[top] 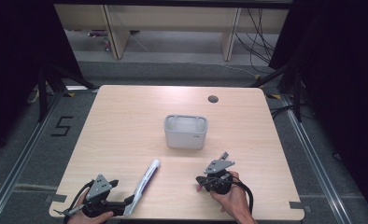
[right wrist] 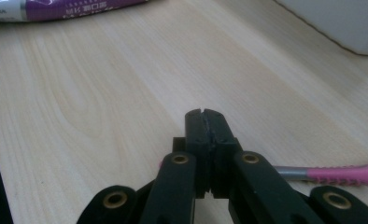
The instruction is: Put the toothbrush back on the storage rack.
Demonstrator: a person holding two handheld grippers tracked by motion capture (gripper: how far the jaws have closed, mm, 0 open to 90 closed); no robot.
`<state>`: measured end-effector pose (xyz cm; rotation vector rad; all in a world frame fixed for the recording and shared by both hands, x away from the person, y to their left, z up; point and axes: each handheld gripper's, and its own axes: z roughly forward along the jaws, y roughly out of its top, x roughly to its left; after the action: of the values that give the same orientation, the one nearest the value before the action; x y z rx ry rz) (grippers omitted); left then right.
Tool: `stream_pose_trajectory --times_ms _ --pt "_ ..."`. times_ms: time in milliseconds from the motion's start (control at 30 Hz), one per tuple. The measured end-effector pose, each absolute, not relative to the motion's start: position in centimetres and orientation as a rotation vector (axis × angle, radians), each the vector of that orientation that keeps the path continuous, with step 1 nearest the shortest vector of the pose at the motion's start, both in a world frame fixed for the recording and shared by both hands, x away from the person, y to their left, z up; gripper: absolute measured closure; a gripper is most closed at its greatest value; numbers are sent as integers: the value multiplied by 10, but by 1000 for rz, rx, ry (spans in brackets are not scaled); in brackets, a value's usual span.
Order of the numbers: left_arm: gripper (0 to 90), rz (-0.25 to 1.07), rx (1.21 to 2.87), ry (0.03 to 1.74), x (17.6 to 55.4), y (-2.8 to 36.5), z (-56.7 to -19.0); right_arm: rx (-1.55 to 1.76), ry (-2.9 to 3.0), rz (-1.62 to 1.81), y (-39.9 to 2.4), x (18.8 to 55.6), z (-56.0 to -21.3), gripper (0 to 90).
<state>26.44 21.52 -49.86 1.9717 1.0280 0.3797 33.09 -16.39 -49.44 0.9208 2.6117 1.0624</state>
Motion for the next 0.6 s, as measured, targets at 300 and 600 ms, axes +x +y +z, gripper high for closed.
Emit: stream_pose_trajectory --times_ms 300,600 --pt "167 379 1973 1029 264 215 -499 946 2650 1036 -161 329 -497 898" --pt "167 380 1973 1029 264 215 -499 904 2678 1015 -162 329 -501 898"
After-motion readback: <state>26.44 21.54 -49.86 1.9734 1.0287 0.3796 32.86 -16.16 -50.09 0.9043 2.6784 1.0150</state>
